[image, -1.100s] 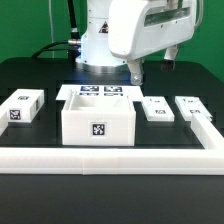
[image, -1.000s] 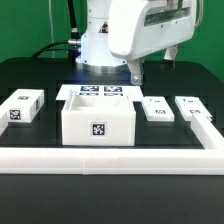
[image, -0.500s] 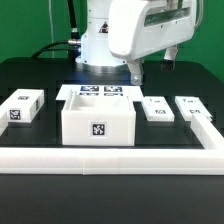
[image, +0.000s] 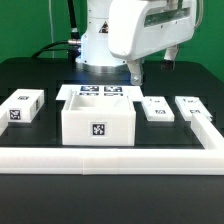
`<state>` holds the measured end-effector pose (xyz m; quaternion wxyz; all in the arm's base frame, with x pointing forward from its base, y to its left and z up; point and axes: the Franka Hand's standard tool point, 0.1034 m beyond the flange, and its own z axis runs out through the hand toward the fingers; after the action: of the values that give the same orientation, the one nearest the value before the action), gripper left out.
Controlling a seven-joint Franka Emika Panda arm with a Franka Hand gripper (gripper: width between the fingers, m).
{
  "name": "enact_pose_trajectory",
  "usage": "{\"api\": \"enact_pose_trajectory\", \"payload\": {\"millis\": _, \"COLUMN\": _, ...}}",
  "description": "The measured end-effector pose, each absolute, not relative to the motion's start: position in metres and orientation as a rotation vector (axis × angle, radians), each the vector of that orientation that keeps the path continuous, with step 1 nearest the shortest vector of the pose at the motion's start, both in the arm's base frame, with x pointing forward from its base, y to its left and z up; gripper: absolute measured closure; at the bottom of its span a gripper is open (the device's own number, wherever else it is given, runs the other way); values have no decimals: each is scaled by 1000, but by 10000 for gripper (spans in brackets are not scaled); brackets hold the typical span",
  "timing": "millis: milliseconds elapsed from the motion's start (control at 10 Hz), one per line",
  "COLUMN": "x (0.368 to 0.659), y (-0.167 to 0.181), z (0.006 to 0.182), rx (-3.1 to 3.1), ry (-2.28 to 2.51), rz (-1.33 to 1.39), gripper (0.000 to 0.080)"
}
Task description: Assemble cabinet
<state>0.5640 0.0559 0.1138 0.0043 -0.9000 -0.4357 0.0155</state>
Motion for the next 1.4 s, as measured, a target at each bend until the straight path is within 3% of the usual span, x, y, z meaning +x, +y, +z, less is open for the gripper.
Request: {"api": "enact_pose_trajectory", "payload": {"millis": 1400, "x": 531, "y": 18, "z": 91, "rx": -2341, "ry": -2110, "rz": 1, "gripper": 1}}
